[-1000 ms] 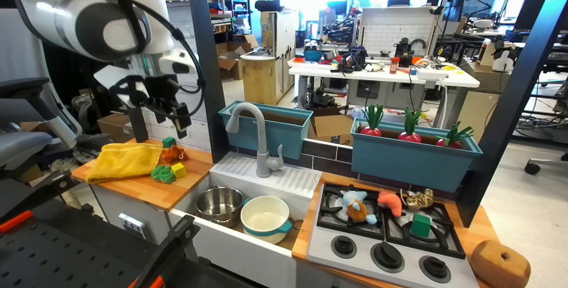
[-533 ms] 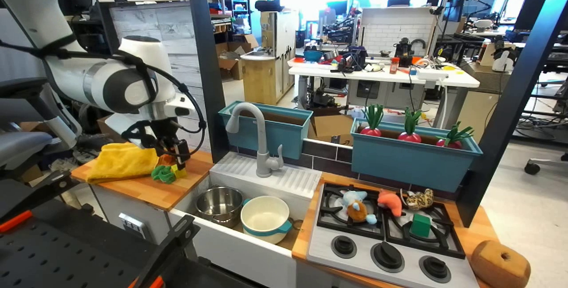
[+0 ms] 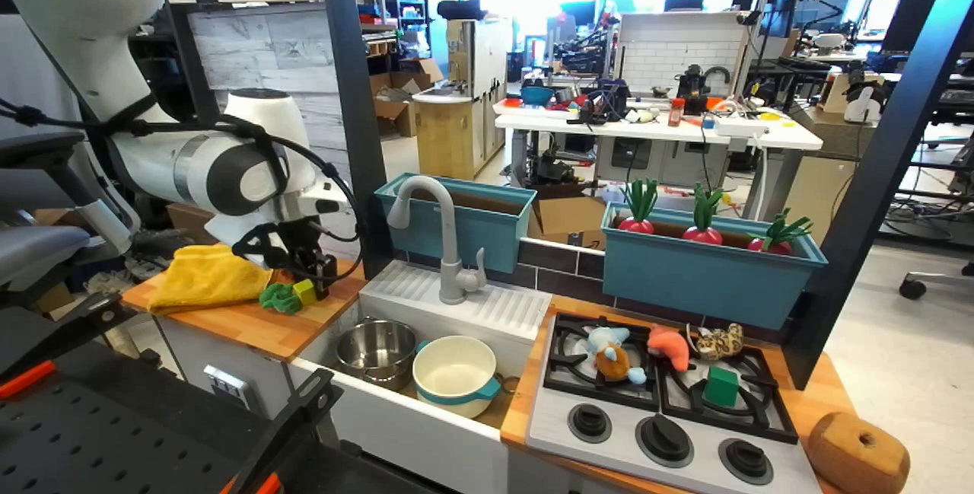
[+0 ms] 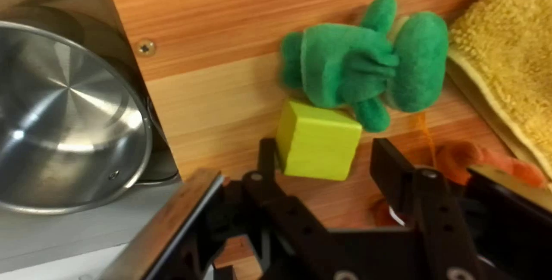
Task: Pick up all the plush toys from the counter and the stove, then wipe the counter
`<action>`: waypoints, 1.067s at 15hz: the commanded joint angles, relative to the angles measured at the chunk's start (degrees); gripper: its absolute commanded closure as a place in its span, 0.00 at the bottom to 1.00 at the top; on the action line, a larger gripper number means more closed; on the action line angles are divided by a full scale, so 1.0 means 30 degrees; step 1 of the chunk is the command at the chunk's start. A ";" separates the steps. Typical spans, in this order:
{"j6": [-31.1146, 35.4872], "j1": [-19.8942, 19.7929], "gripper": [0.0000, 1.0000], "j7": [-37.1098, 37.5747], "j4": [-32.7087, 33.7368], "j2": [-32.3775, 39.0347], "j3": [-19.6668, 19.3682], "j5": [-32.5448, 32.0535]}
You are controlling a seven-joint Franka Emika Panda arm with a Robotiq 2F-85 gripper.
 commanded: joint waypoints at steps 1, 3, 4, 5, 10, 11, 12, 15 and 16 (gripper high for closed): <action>-0.0298 0.0212 0.73 0.1105 0.0921 0.0435 -0.0234 0.0069; -0.0583 0.0272 0.88 0.1778 0.0777 0.0103 -0.0361 0.0248; -0.0683 0.0463 0.91 0.2216 0.0496 -0.0238 -0.0630 0.0266; -0.0595 0.0475 0.91 0.2451 0.0026 -0.0756 -0.0783 0.0257; -0.0976 0.0607 0.91 0.3628 -0.1285 -0.2501 -0.1939 0.0191; -0.1175 0.0968 0.91 0.4024 -0.1759 -0.2888 -0.2609 0.0014; -0.1331 0.1113 0.91 0.4323 -0.2181 -0.3195 -0.3067 -0.0064; -0.1885 0.1907 0.91 0.5783 -0.2909 -0.3249 -0.4866 -0.0307; -0.1861 0.2087 0.91 0.6087 -0.3045 -0.3094 -0.5278 -0.0418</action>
